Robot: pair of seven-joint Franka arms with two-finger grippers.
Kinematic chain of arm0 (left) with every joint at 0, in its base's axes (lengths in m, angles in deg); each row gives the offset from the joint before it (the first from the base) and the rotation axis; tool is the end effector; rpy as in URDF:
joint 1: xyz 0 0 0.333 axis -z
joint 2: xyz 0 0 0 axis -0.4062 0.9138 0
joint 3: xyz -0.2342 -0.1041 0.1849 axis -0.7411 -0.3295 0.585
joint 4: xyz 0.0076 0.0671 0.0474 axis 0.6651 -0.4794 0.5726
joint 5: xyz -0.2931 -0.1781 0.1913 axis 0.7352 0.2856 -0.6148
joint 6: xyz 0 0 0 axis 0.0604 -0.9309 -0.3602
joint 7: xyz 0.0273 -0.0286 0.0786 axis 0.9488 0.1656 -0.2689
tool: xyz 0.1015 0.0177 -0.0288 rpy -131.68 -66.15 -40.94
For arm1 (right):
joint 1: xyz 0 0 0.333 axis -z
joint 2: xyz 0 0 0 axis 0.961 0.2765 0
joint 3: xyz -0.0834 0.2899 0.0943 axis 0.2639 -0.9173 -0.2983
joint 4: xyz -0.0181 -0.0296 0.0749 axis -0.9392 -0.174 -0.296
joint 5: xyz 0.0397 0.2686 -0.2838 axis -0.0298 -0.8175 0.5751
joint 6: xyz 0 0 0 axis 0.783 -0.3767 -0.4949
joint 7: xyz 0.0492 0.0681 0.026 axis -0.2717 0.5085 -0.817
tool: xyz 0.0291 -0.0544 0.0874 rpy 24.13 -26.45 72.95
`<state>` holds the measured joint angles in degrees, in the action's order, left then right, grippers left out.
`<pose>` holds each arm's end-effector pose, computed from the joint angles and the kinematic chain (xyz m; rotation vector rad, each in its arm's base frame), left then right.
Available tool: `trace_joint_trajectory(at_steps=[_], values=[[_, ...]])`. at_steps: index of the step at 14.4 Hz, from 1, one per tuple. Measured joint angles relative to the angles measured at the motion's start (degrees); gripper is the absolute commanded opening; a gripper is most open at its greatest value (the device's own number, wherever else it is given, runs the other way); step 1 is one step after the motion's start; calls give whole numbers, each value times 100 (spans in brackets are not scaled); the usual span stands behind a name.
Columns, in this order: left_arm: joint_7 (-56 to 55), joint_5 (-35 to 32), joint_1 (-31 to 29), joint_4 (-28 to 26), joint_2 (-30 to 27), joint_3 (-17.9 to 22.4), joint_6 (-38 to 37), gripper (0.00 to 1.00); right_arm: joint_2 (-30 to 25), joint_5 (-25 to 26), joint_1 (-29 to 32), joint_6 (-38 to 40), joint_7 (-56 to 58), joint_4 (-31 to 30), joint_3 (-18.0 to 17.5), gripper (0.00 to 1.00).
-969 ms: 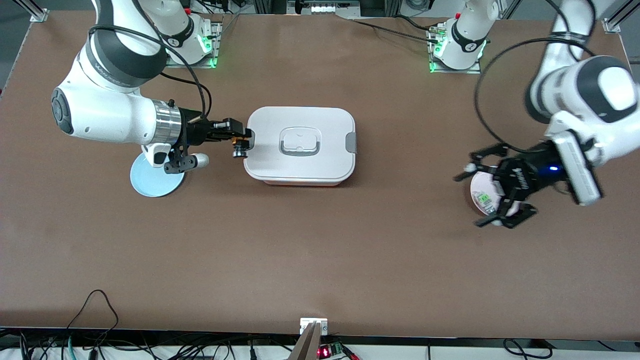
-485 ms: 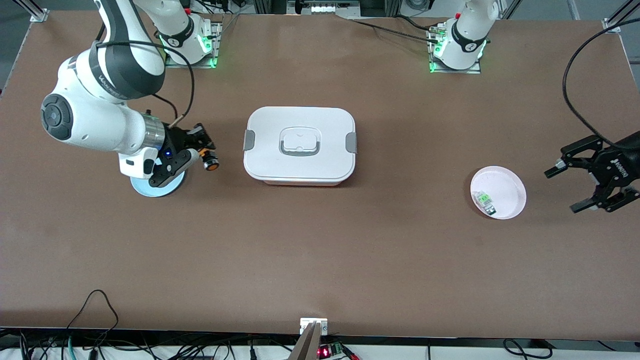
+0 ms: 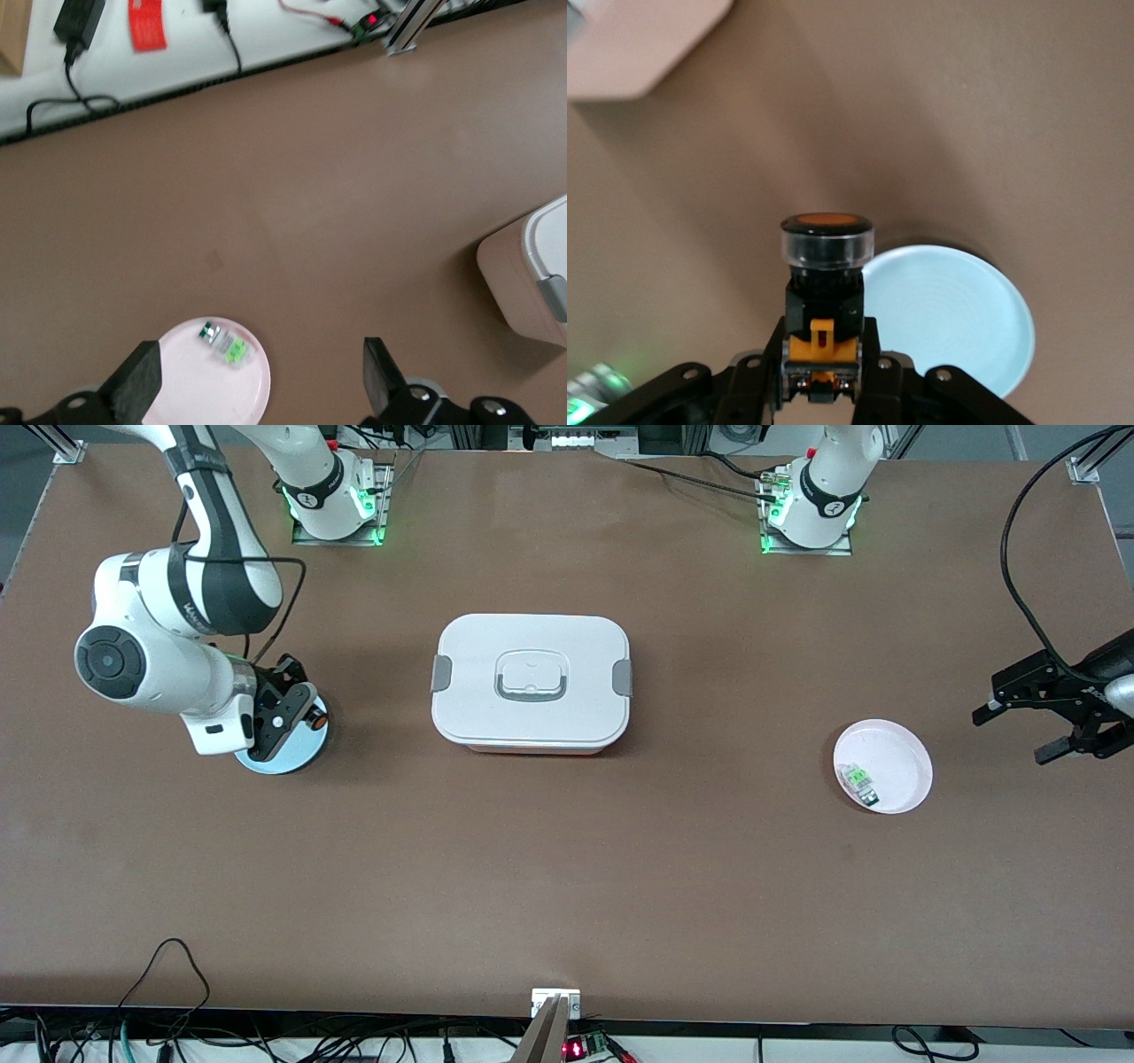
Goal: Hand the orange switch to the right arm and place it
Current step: 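Lower the orange switch onto the blue plate and open the right gripper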
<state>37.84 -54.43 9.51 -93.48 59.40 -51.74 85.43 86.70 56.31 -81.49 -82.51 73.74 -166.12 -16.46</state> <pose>0.6038 0.0600 0.5539 2.8084 -0.5238 0.3632 0.5753 0.0630 0.3424 -2.6148 -1.4779 0.3155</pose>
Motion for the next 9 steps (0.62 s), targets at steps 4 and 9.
trace_joint_trajectory(at_steps=[4, 9], values=[[-1568, -1229, 376, 358, -133, -9, -769, 100, 146, 5, 34, -1275, 1442, -823, 507, 17], [-2921, -1936, 817, 554, -277, -41, -1589, 100, 644, 5, 186, -2251, 2059, -1220, 597, 21]])
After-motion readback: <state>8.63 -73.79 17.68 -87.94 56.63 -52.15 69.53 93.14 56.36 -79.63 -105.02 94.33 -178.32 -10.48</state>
